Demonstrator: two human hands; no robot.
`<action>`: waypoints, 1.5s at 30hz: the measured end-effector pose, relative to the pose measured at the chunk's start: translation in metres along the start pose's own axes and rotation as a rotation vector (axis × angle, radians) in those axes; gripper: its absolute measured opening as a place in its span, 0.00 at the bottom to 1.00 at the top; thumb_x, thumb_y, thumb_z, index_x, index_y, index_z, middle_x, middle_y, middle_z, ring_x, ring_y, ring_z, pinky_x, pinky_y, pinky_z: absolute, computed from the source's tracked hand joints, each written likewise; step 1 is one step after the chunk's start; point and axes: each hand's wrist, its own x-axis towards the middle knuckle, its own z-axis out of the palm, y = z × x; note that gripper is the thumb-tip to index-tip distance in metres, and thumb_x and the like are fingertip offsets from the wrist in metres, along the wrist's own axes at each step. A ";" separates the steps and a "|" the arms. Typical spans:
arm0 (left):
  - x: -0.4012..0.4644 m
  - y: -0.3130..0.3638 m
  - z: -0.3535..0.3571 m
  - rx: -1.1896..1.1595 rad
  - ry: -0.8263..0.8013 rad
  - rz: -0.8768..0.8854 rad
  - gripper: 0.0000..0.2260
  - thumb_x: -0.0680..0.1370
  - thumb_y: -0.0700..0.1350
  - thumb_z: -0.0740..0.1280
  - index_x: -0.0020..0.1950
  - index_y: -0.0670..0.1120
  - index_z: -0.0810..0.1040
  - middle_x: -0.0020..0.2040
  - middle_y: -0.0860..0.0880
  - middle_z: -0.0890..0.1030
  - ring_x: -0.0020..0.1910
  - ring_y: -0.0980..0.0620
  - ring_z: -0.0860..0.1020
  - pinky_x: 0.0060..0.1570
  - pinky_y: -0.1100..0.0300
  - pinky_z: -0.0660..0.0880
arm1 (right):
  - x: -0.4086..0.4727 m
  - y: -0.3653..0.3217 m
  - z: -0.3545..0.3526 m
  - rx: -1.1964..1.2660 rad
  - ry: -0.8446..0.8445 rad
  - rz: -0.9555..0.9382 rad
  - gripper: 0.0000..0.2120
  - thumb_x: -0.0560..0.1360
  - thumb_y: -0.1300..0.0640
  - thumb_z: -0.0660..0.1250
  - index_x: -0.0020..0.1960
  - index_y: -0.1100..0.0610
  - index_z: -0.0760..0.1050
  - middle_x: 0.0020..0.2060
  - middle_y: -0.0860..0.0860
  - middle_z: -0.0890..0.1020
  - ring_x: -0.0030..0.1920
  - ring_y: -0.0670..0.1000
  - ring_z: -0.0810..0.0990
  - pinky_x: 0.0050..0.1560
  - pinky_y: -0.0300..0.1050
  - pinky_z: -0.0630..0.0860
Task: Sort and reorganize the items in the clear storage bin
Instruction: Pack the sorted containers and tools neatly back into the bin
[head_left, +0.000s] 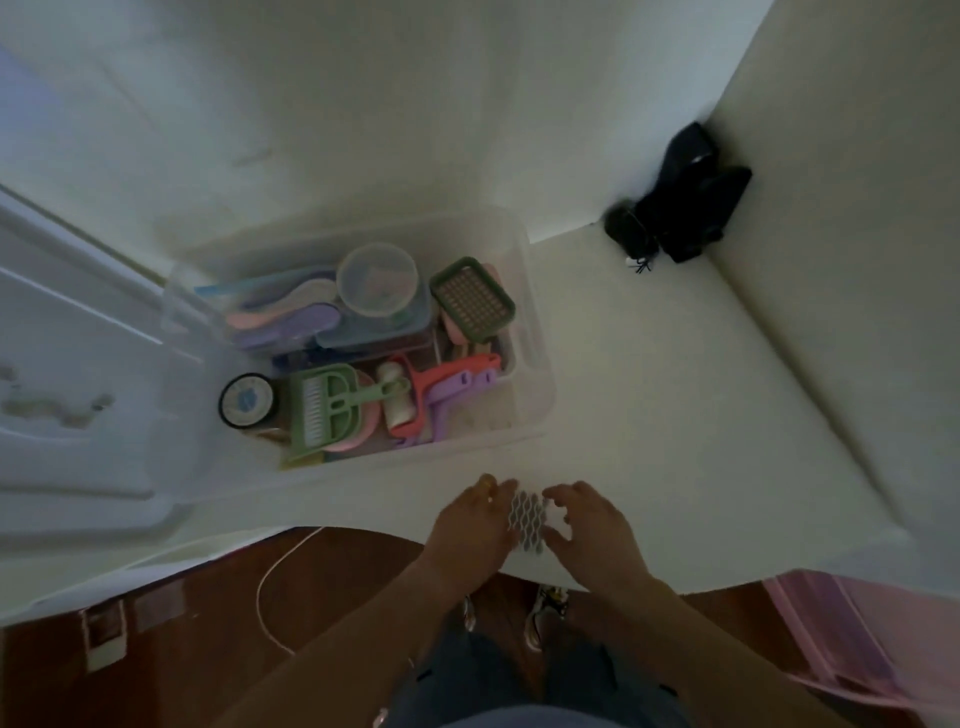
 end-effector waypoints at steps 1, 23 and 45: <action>0.005 0.001 0.010 -0.065 -0.089 -0.114 0.34 0.77 0.51 0.69 0.79 0.45 0.59 0.70 0.42 0.68 0.62 0.44 0.76 0.59 0.55 0.74 | 0.004 0.006 0.012 -0.025 -0.068 0.028 0.31 0.75 0.46 0.69 0.74 0.51 0.64 0.63 0.50 0.71 0.59 0.50 0.76 0.59 0.44 0.75; -0.028 0.004 -0.188 -0.672 0.441 -0.067 0.12 0.77 0.53 0.71 0.59 0.56 0.78 0.48 0.58 0.81 0.43 0.61 0.81 0.43 0.71 0.77 | -0.020 -0.110 -0.164 0.103 0.290 -0.430 0.17 0.63 0.62 0.74 0.47 0.45 0.78 0.41 0.39 0.77 0.37 0.42 0.78 0.37 0.35 0.75; -0.012 -0.063 -0.124 0.123 0.505 0.178 0.02 0.78 0.43 0.68 0.47 0.50 0.77 0.36 0.49 0.78 0.32 0.45 0.78 0.29 0.54 0.74 | 0.048 -0.087 0.043 0.174 -0.205 0.108 0.44 0.62 0.38 0.77 0.72 0.43 0.60 0.61 0.52 0.66 0.57 0.56 0.76 0.59 0.48 0.76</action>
